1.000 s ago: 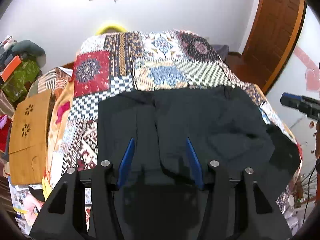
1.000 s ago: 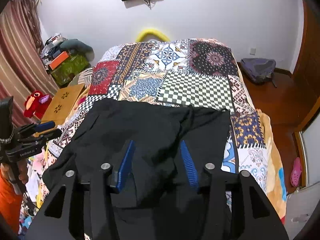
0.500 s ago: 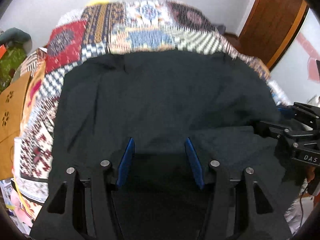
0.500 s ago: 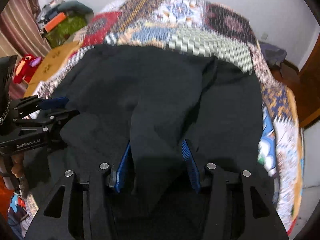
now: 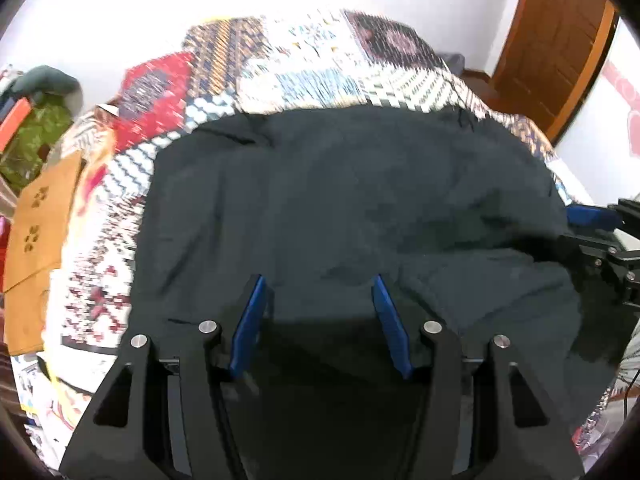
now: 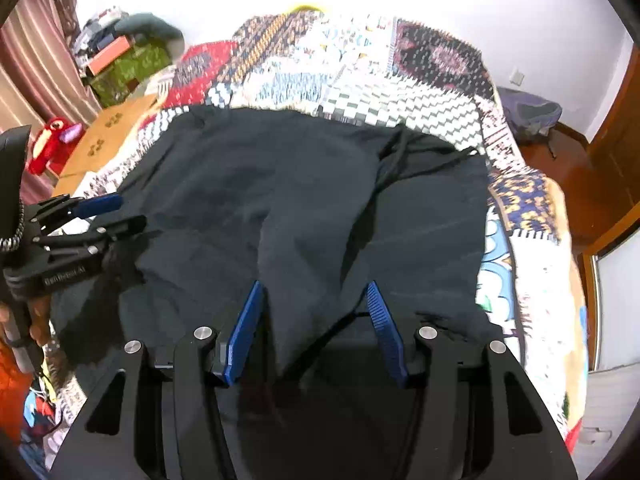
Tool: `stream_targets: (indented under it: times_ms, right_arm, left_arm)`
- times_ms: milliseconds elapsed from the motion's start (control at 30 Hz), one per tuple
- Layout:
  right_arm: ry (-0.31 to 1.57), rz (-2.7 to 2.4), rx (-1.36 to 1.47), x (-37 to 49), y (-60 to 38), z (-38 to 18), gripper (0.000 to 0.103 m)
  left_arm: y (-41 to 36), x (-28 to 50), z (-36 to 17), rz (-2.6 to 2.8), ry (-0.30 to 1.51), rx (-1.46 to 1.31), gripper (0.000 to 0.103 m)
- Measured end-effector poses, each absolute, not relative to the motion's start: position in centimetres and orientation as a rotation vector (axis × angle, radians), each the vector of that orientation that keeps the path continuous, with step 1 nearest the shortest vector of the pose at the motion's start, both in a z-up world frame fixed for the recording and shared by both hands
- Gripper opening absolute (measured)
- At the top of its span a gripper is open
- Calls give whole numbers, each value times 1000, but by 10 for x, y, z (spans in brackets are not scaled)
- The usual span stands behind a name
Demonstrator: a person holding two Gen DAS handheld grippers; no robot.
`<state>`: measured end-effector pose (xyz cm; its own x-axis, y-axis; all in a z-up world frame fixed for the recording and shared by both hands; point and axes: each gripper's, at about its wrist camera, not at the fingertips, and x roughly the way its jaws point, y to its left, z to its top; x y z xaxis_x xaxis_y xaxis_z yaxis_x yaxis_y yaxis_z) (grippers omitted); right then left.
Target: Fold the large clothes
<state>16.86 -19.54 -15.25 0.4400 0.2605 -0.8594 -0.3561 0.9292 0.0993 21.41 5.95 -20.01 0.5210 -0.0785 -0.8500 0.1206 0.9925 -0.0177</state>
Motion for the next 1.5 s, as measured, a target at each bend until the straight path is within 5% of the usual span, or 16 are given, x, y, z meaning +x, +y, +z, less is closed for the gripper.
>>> stream_targets:
  times_ms: [133, 233, 567, 1000, 1333, 1433, 1500]
  right_arm:
    - [996, 375, -114, 155, -206, -128, 52]
    - [948, 354, -123, 146, -222, -111, 60]
    - [935, 246, -70, 122, -275, -103, 61]
    - [1107, 172, 79, 110, -312, -161, 61]
    - [1141, 169, 218, 102, -331, -184, 61]
    - [1128, 192, 237, 99, -328, -181, 60]
    - [1112, 222, 233, 95, -323, -177, 47]
  left_arm:
    - [77, 197, -168, -79, 947, 58, 56]
    - [94, 179, -146, -49, 902, 58, 64]
    - [157, 134, -123, 38, 862, 22, 86]
    - [249, 89, -225, 73, 1144, -321, 86]
    - [239, 73, -263, 52, 1179, -391, 86]
    - [232, 72, -256, 44, 1163, -350, 74]
    - [230, 69, -251, 29, 1151, -328, 60]
